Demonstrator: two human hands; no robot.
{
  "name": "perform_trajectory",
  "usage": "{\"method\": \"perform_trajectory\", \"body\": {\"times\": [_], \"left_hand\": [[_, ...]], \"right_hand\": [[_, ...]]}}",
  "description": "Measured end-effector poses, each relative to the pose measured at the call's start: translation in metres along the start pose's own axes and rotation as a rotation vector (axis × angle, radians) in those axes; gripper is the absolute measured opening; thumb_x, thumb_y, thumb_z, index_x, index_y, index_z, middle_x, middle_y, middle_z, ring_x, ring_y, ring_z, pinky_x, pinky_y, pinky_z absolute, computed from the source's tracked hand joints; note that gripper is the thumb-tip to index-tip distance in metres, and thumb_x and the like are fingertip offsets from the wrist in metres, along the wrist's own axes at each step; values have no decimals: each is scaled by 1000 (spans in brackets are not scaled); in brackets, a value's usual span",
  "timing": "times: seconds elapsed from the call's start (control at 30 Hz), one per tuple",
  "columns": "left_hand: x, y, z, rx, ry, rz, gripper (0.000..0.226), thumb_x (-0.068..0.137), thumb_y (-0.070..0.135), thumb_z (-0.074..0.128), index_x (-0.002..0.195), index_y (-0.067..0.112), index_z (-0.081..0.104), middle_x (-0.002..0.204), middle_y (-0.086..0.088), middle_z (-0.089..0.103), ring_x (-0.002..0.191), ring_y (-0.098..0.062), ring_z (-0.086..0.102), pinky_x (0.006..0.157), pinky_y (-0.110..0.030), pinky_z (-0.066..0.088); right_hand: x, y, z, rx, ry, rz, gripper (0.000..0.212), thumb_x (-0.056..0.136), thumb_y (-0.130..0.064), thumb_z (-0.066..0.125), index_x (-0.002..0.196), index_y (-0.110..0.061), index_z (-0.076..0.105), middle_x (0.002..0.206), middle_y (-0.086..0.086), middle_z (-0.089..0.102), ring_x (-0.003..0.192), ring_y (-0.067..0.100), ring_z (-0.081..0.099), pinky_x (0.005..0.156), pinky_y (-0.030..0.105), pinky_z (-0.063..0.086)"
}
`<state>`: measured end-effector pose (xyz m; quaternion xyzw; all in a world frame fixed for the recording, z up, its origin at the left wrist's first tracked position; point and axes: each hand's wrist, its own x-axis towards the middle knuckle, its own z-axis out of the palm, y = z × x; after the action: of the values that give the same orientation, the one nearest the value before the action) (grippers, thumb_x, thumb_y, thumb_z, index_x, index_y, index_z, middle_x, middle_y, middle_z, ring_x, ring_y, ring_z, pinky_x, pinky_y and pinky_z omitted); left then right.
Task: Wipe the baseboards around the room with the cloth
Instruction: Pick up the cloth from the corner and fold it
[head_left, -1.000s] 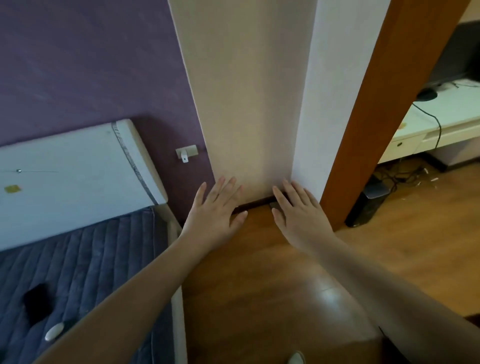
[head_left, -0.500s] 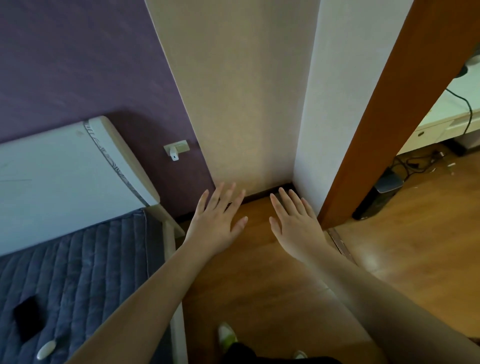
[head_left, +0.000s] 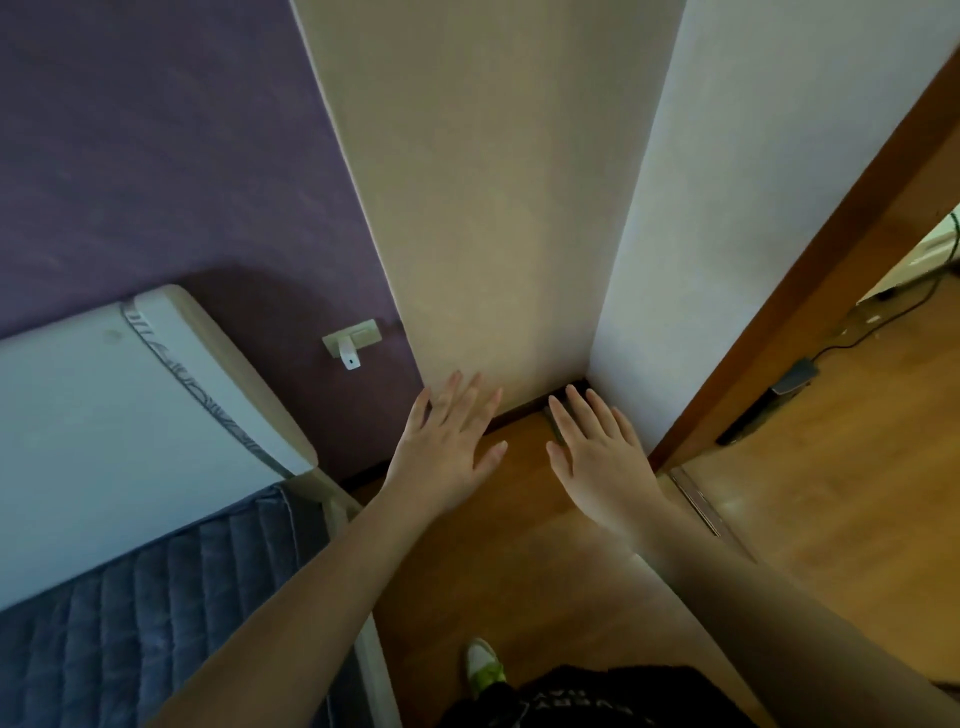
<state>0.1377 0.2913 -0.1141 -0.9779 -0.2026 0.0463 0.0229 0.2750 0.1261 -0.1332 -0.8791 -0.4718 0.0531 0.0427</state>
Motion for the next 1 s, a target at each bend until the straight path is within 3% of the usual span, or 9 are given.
{"method": "perform_trajectory", "body": {"times": [0.13,0.4,0.63,1.0], "left_hand": [[28,-25,4,4,-15,61,69,97,63,2,156,30,-11,165,1,-17,150,-21,-21,123,-47,-4],[87,-19,14,11,-59,193,72,93,63,-2,157,29,-12,163,2,-21,144,-18,-30,117,-42,-17],[162,-15,30,7,-123,296,77,88,65,-12,157,31,-12,164,3,-19,148,-18,-26,121,-43,-11],[268,-32,73,6,-171,397,73,93,65,-15,157,30,-5,165,3,-8,150,-17,-17,122,-42,-7]], "right_hand": [[23,-9,2,5,3,65,59,103,-52,10,157,-27,7,165,1,5,152,22,-3,122,39,-1],[54,12,8,33,19,191,59,104,-50,20,157,-26,10,165,1,7,152,22,-1,123,41,4],[96,51,24,136,-34,301,61,104,-50,17,157,-26,1,165,0,-5,151,21,-11,123,41,-1],[175,103,72,230,-148,385,61,104,-48,22,157,-24,2,165,-1,-3,151,22,-7,121,40,-2]]}}
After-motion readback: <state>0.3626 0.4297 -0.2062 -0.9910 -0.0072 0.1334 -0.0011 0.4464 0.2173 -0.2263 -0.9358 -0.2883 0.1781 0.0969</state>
